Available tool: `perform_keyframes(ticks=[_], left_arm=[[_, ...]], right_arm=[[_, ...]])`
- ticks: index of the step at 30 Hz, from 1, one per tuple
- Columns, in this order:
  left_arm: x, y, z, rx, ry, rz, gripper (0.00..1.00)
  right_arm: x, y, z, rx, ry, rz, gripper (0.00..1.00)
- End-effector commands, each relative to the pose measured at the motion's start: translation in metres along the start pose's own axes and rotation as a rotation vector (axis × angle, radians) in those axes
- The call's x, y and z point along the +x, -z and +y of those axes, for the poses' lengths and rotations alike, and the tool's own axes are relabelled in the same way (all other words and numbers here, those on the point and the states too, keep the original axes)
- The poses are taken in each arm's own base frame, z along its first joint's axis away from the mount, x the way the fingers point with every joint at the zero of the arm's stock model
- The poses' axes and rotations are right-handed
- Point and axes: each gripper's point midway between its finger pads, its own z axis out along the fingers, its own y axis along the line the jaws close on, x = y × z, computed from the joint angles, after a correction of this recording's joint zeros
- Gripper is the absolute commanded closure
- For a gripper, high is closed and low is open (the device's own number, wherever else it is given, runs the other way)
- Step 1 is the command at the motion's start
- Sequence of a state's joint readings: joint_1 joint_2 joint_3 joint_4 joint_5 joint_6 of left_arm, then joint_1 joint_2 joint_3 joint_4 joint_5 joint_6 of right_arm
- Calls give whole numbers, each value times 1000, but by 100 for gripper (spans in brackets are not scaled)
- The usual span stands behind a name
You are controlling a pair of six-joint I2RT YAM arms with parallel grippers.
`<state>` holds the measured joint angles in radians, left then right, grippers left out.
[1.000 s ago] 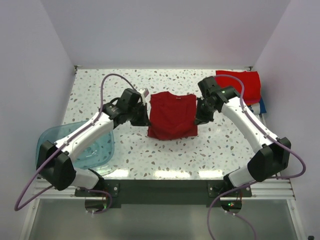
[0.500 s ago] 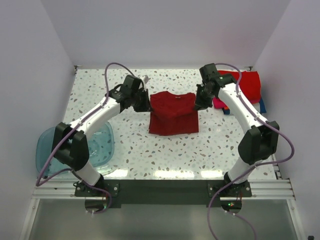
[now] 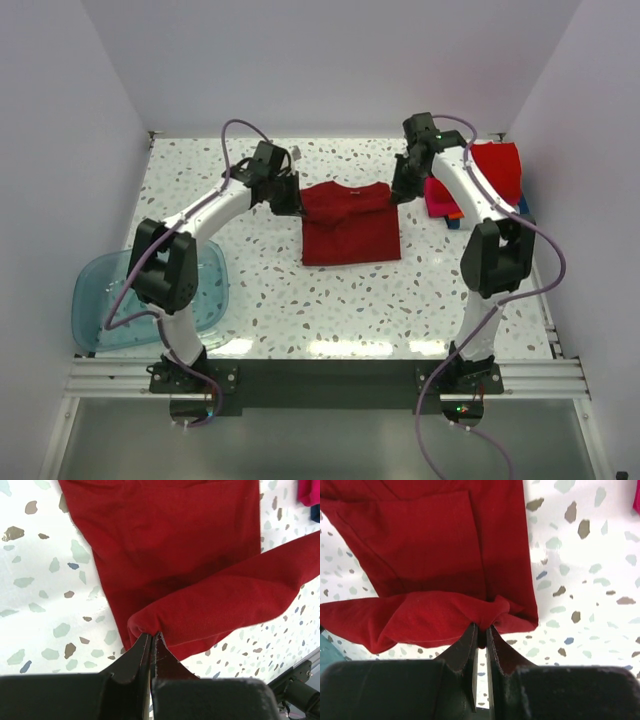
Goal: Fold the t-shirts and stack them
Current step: Fold the tshirt
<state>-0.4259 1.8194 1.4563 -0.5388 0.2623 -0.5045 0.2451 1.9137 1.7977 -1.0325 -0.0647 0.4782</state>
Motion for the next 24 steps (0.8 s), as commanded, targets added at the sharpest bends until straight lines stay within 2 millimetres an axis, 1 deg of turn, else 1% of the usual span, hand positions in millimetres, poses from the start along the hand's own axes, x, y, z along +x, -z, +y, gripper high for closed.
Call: perform_keyframes(ticks=[1,3,4,6,7,8,11,12,13,14,15,16,17,18,19,20,21,22,23,24], left_arm=[[-28,-3,0,30,-15,-50,100],[-27,-14,8,17,4,-17,100],[-35,-14,7,24,5,-28,100],[-37,-22,10,24,3,-16,100],[-45,-21,8,30,-4,-30,100],[-48,-23,8,28,-9,-31,100],[-60,-32,17,16,9,-36,100],[-61,-41,24,6,22,-29,100],[-75,-40,28,2,28,-57,100],[-81,-43,30,4,33,-68,100],[-81,-56,37,2,49,-53,100],[-101,-53,32,19,47,-86,100],[-107,-56,32,16,52,-85,100],[-102,-66,39,-4,68,-52,83],[-117,-60,36,-18,61,-89,71],[-120,-59,36,-25,63,-94,59],[-126,-53,36,-39,59,-119,34],[-126,-51,37,-49,60,-127,26],[-126,-48,37,-54,58,-135,20],[-128,-45,38,-59,58,-153,8]], right_arm=[[-26,1,9,-47,37,-47,100],[-32,-8,8,-42,43,-32,100],[-35,-11,7,-40,43,-28,100],[-38,-19,6,-36,43,-16,100],[-44,-23,5,-36,41,-15,100],[-46,-27,6,-38,42,-9,100],[-62,-38,6,-43,26,-15,100],[-68,-40,8,-53,20,-21,100],[-82,-38,11,-66,5,-53,100],[-86,-51,9,-65,-13,-45,100],[-90,-55,14,-96,-24,-39,100],[-104,-53,19,-126,-42,-76,100],[-107,-67,19,-136,-57,-64,88],[-111,-68,21,-154,-72,-70,75],[-117,-67,27,-198,-89,-80,48],[-120,-62,31,-218,-96,-93,39],[-122,-63,32,-231,-101,-109,34],[-123,-57,36,-252,-98,-124,23],[-124,-52,37,-264,-94,-140,18],[-126,-38,41,-286,-83,-168,13]])
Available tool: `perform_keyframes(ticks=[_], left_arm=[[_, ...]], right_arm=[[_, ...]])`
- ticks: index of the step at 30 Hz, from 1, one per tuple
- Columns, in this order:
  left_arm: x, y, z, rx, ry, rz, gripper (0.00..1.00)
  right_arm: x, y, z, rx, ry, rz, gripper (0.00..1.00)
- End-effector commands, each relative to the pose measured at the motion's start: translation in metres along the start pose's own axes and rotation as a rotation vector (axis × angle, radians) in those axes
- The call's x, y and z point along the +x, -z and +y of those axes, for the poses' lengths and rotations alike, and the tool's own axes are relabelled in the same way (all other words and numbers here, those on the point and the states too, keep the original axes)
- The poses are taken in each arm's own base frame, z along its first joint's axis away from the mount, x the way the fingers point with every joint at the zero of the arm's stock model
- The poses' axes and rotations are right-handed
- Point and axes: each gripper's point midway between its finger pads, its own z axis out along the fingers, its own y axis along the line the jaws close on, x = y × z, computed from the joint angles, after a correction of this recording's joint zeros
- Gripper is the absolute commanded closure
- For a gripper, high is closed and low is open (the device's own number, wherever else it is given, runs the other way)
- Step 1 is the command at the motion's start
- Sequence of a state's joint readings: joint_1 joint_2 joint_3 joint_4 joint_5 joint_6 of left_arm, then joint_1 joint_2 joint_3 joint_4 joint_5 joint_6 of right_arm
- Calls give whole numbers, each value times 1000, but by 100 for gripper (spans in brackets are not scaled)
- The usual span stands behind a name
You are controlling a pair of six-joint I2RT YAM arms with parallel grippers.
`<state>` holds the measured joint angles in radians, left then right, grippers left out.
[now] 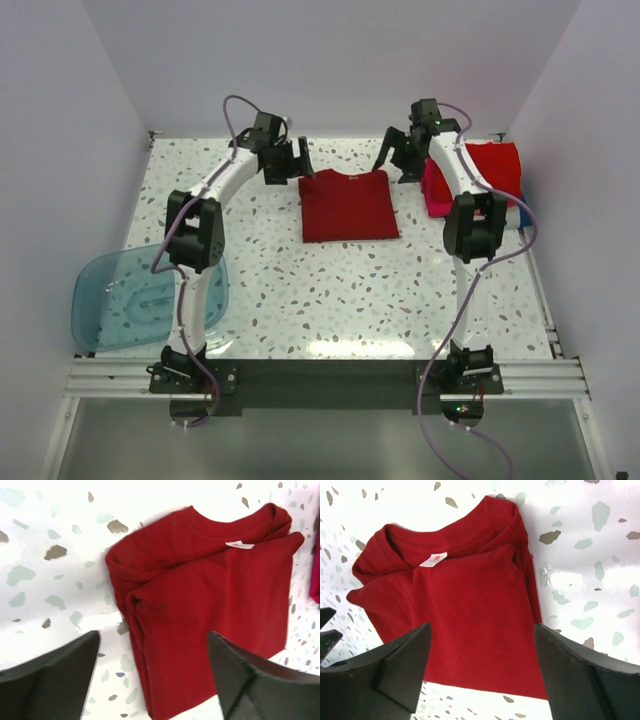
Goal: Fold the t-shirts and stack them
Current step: Fold the tshirt, then neatly place the folded tshirt to the corner
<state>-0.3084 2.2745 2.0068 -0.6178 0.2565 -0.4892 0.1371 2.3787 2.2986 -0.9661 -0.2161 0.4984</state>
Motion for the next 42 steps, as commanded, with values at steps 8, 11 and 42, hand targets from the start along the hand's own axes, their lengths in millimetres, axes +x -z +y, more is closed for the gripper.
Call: perform_keyframes(ticks=[8,11,42], left_arm=[[-2,38,-5,-2,-14,-68,0],[7,38,-4,12,-12,-58,0],[59,-19,1,0,-11,22,7]], right_arm=[[1,63,33,-165,92,-87,5],[13,63,29,-172,114,-63,5],[67,7,-30,-98,99,70,5]])
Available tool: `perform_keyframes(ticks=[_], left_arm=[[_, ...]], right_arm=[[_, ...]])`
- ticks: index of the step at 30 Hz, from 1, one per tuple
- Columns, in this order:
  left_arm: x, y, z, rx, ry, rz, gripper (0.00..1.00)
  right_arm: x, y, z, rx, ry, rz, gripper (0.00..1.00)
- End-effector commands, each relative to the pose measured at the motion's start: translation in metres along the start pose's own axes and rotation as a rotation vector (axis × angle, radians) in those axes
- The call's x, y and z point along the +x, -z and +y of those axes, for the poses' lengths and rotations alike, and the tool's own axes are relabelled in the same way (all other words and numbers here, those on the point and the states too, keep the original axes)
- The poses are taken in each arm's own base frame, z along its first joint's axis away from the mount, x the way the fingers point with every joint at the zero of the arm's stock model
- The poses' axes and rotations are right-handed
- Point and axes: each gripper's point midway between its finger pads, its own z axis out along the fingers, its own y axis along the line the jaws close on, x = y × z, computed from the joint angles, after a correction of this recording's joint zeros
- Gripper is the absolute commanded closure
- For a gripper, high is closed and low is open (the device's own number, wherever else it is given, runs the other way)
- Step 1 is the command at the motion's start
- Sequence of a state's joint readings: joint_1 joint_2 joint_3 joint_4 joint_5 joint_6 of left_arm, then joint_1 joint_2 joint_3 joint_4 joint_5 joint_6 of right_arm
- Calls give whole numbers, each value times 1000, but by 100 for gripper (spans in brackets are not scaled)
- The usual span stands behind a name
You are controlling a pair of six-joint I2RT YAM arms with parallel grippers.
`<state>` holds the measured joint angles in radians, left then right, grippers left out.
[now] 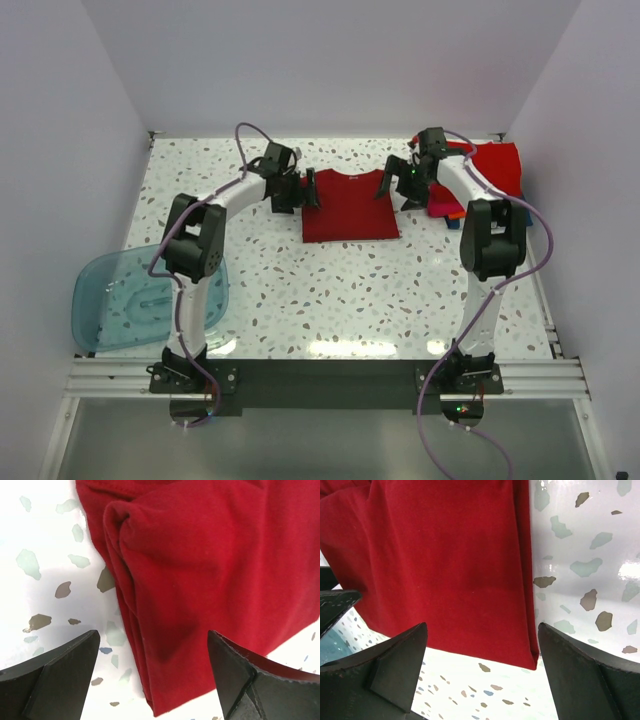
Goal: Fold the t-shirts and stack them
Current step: Neatly place the folded tshirt to the corner
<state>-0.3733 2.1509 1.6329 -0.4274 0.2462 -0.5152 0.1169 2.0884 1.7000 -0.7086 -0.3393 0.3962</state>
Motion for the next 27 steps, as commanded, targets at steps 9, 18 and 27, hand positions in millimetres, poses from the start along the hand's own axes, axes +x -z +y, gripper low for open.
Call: perform_keyframes(ticks=[9,18,27], left_arm=[[-15,-18,4,-15,14,-31,20],[7,-27,-13,-17,-15,14,49],[39,-39,-23,-20,-30,62,76]], right_arm=[[0,-23,-4,-44,-10,26,5],[19,-43,-8,-89,-55,82,5],[45,-54,-6,-149,-91,114,6]])
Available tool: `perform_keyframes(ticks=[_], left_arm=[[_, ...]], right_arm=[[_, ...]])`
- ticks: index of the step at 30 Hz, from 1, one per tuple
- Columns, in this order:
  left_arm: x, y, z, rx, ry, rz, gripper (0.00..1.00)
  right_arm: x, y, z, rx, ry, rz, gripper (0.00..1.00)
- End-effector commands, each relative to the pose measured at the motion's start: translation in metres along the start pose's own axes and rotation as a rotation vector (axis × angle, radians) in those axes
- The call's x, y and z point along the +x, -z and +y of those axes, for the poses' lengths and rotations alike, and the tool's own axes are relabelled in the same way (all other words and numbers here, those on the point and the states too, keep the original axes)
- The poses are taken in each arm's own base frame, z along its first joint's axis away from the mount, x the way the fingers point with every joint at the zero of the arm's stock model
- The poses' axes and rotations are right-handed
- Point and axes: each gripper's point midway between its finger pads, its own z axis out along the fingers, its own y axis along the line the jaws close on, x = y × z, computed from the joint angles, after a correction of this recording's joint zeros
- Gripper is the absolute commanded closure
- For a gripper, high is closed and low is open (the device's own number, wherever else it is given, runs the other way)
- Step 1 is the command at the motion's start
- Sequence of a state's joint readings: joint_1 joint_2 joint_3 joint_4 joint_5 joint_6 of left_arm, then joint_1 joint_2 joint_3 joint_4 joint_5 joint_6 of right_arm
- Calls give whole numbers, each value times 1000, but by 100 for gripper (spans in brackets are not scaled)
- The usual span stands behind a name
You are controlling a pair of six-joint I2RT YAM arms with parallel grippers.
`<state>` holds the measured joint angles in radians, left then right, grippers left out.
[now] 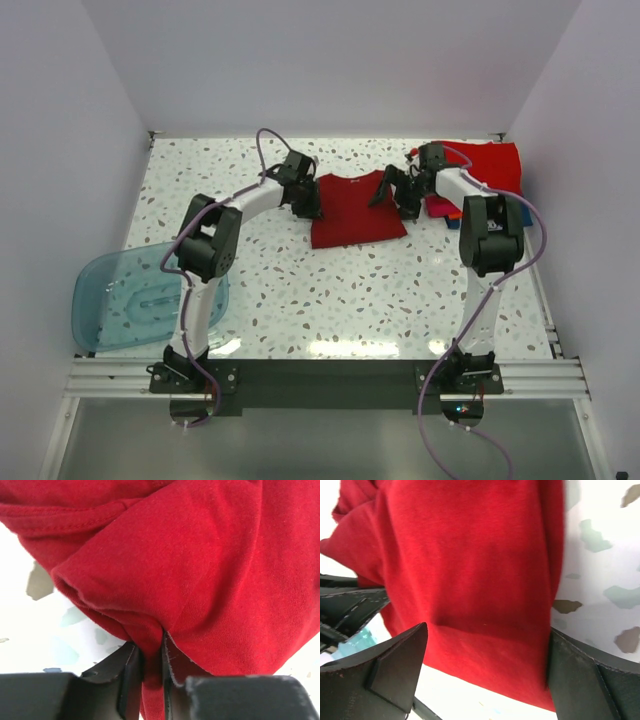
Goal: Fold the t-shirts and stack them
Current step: Neatly place the folded tshirt to the corner
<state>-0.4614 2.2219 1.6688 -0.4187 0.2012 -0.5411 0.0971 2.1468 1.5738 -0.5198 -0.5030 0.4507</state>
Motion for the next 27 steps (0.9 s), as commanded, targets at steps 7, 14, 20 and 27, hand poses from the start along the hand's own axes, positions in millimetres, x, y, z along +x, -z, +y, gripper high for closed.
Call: perform_keyframes(ticks=[7,14,20,27], left_arm=[[12,-15,-1,-4,16,24,90],[12,-16,-2,1,19,24,95],[12,-15,-3,6,18,23,96],[7,-11,-12,40,22,13,96]], right_arm=[[51,-35,16,-9,41,108,6],[70,-56,35,28,94,139,7],[68,-62,24,113,78,124,43],[62,-57,14,185,80,117,92]])
